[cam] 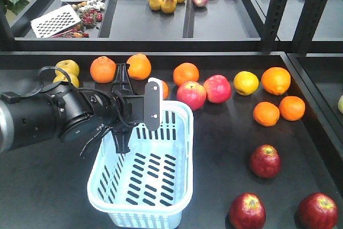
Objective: Pick three apples into basket with both arms
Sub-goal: 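Lower the light-blue basket onto the table and release it with the left gripper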
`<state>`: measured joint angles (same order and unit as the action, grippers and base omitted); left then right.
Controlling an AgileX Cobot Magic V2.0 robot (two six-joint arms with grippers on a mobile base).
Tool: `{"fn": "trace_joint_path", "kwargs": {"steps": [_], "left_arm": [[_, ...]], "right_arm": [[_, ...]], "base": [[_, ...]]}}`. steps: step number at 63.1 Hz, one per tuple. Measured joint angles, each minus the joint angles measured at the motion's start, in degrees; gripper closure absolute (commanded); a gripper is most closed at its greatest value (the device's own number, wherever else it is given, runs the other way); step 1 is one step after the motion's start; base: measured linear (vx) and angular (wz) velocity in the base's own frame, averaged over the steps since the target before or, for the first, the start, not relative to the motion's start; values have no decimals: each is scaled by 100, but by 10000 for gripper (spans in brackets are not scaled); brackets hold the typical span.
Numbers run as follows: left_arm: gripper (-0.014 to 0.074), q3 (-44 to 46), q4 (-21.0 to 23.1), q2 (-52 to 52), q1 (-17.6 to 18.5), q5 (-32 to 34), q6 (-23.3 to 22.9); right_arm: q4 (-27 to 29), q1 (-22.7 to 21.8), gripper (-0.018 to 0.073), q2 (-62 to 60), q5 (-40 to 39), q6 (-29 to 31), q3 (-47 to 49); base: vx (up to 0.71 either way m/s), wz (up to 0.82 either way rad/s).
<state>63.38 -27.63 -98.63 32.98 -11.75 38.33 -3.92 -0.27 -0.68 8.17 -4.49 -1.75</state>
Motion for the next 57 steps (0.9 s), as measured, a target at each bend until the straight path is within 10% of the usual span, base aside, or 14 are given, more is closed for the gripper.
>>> {"fn": "trace_joint_path", "kwargs": {"steps": [33, 57], "left_arm": [[522, 60, -78, -149, -6, -97, -259], [-9, 63, -44, -174, -6, -628, -338]], "right_arm": [[0, 0, 568, 0, 0, 0, 0], [0, 0, 568, 0, 0, 0, 0]], "base": [[0, 0], [0, 0]]}}
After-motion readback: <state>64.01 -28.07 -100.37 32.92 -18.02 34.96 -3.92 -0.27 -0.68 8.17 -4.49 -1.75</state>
